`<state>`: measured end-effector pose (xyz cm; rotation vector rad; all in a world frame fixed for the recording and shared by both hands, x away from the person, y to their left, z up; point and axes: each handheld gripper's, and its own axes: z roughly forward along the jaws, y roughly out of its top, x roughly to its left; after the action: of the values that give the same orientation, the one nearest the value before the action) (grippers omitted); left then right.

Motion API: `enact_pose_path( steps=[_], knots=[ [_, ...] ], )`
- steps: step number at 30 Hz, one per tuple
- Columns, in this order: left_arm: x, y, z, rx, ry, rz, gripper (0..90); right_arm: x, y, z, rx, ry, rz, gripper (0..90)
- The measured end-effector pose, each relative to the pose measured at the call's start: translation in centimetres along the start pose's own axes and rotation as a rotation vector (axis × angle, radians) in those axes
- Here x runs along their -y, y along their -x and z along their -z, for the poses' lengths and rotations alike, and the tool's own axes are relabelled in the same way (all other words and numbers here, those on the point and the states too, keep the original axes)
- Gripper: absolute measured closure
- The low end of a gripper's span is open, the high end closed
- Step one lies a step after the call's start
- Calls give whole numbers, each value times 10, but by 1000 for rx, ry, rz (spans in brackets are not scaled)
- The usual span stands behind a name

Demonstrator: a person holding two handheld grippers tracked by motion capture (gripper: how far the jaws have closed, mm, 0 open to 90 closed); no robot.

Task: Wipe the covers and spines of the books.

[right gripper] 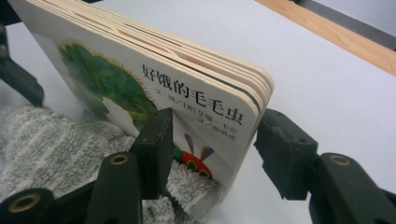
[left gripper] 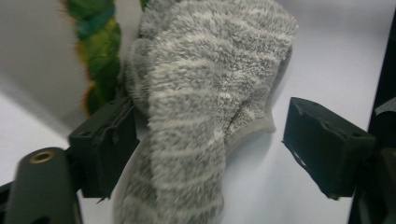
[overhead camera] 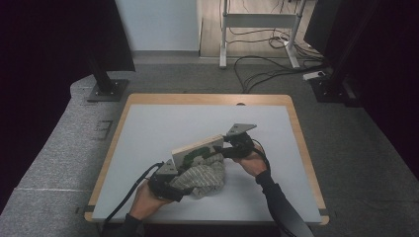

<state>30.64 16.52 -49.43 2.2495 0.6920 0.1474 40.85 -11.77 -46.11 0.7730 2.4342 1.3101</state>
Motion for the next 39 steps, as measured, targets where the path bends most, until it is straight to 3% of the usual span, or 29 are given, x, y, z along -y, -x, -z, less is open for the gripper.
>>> enact_pose_path(
  steps=[6,9,15,25,33,39],
  knots=[
    [3,-2,-16,-28,-36,-11,336,0,0,0,3,2,-1,467],
    [4,-1,-18,-60,-47,-27,470,1,-1,0,3,3,-4,466],
    [3,-3,-10,-78,-37,-20,731,2,-1,1,3,7,-12,468],
    [12,-14,26,-108,-49,4,752,3,-1,2,-2,12,-16,474],
    [26,-31,61,-128,2,79,750,4,-2,2,0,16,-21,475],
    [26,-45,76,-170,-7,100,747,4,-2,3,1,15,-19,474]
  ],
)
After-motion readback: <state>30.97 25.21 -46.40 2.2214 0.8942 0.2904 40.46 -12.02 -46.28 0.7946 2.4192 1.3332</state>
